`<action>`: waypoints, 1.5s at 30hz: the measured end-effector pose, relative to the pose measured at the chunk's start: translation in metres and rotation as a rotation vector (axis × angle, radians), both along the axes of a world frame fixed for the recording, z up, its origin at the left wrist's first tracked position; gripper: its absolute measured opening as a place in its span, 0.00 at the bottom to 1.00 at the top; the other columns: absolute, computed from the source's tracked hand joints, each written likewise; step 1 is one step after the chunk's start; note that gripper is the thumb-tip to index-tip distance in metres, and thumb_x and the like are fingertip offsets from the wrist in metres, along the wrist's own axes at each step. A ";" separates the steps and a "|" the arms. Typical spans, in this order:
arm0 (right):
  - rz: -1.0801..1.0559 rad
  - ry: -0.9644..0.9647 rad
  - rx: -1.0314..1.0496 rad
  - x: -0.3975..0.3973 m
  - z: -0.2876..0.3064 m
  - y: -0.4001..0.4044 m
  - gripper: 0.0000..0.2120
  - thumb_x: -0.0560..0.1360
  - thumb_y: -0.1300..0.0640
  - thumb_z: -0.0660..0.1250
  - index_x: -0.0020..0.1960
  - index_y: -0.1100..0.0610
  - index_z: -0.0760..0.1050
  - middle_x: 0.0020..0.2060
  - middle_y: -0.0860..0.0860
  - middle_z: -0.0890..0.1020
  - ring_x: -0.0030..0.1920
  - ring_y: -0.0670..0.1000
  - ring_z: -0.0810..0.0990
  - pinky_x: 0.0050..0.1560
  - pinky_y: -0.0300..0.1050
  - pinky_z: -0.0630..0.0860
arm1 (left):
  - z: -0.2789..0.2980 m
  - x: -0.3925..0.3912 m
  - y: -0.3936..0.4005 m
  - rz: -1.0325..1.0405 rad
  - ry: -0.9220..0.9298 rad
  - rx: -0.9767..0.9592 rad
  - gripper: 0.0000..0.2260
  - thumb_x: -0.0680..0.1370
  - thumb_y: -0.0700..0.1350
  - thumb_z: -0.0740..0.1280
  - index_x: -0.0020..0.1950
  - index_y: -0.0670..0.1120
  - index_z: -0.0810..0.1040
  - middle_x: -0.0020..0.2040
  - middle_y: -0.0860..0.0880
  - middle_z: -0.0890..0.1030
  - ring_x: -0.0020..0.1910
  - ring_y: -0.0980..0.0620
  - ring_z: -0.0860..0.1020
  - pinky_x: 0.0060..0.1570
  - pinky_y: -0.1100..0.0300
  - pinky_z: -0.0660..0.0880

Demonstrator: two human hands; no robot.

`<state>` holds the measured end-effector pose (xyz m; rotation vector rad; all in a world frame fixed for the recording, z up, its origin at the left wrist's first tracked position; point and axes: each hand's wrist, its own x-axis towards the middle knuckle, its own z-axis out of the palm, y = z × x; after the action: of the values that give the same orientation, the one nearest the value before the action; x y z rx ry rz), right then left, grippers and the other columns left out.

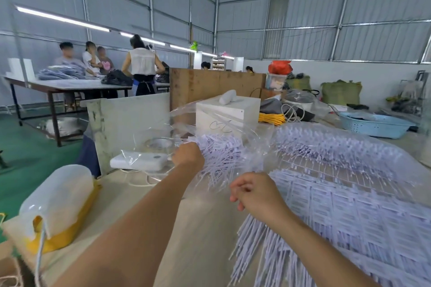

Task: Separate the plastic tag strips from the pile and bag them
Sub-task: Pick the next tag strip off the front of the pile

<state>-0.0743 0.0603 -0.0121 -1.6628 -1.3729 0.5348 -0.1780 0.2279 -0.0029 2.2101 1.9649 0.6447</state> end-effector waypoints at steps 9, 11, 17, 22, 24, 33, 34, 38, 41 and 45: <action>-0.013 0.026 0.053 0.012 0.011 -0.033 0.13 0.75 0.67 0.64 0.35 0.55 0.77 0.29 0.49 0.80 0.22 0.40 0.74 0.27 0.32 0.72 | 0.039 0.012 -0.080 -0.147 0.358 0.245 0.13 0.77 0.46 0.63 0.60 0.43 0.73 0.59 0.42 0.74 0.61 0.42 0.72 0.53 0.51 0.71; -0.076 0.024 0.069 0.035 0.018 -0.056 0.11 0.75 0.67 0.64 0.37 0.56 0.77 0.28 0.49 0.80 0.22 0.39 0.75 0.26 0.32 0.73 | 0.046 0.024 -0.115 -0.407 0.256 0.282 0.10 0.78 0.48 0.63 0.53 0.43 0.75 0.52 0.44 0.77 0.56 0.43 0.75 0.50 0.54 0.72; -0.381 -0.218 -0.021 0.119 0.025 -0.145 0.04 0.71 0.71 0.66 0.42 0.70 0.81 0.35 0.58 0.82 0.31 0.47 0.76 0.39 0.43 0.75 | 0.032 0.086 -0.211 -1.170 0.090 -0.031 0.07 0.76 0.50 0.68 0.45 0.47 0.79 0.41 0.51 0.79 0.43 0.53 0.76 0.43 0.64 0.72; -0.412 -0.226 -0.149 0.139 0.015 -0.200 0.05 0.70 0.67 0.71 0.46 0.66 0.82 0.41 0.57 0.82 0.37 0.44 0.79 0.43 0.37 0.75 | 0.009 0.129 -0.236 -1.215 0.272 -0.152 0.17 0.73 0.58 0.69 0.52 0.46 0.78 0.47 0.48 0.77 0.46 0.52 0.74 0.45 0.59 0.71; -0.355 -0.185 -0.131 0.137 0.012 -0.208 0.08 0.70 0.67 0.72 0.49 0.66 0.81 0.41 0.55 0.81 0.32 0.37 0.77 0.36 0.27 0.71 | 0.009 0.132 -0.238 -1.242 0.223 -0.183 0.14 0.72 0.55 0.71 0.49 0.46 0.79 0.44 0.50 0.78 0.45 0.52 0.74 0.44 0.60 0.71; -0.215 -0.329 -0.077 0.122 0.001 -0.218 0.10 0.70 0.60 0.73 0.48 0.65 0.81 0.44 0.58 0.82 0.46 0.51 0.78 0.49 0.38 0.71 | 0.028 0.122 -0.248 -1.252 0.298 -0.321 0.11 0.76 0.54 0.67 0.42 0.48 0.70 0.34 0.52 0.75 0.35 0.54 0.74 0.35 0.61 0.69; -0.211 -0.257 -0.050 0.122 0.003 -0.220 0.07 0.70 0.62 0.73 0.46 0.65 0.81 0.40 0.57 0.80 0.42 0.50 0.77 0.46 0.38 0.71 | 0.034 0.120 -0.250 -1.263 0.256 -0.326 0.10 0.76 0.52 0.67 0.42 0.48 0.71 0.33 0.53 0.77 0.33 0.57 0.75 0.33 0.62 0.69; -0.126 0.466 0.052 0.125 0.026 -0.231 0.03 0.74 0.68 0.66 0.43 0.62 0.77 0.38 0.57 0.83 0.39 0.53 0.83 0.49 0.48 0.80 | 0.066 0.121 -0.254 -1.264 0.021 -0.206 0.07 0.75 0.49 0.70 0.41 0.48 0.75 0.27 0.55 0.78 0.24 0.66 0.73 0.29 0.64 0.67; -0.207 0.610 0.132 0.129 0.047 -0.234 0.03 0.75 0.69 0.64 0.44 0.64 0.75 0.35 0.58 0.83 0.32 0.52 0.83 0.34 0.41 0.80 | 0.087 0.129 -0.255 -1.253 -0.027 -0.200 0.10 0.74 0.52 0.70 0.43 0.46 0.78 0.28 0.52 0.80 0.23 0.59 0.75 0.25 0.68 0.69; -0.356 0.505 0.151 0.138 0.061 -0.233 0.06 0.75 0.70 0.64 0.41 0.64 0.74 0.33 0.59 0.78 0.26 0.49 0.78 0.29 0.38 0.76 | 0.088 0.144 -0.254 -1.271 -0.061 -0.210 0.09 0.76 0.48 0.68 0.39 0.45 0.79 0.30 0.51 0.81 0.20 0.60 0.72 0.22 0.72 0.67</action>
<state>0.0633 -0.1729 0.0488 -1.4730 -0.7151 0.5747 -0.0339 -0.0262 0.0847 2.5840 0.2857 0.2520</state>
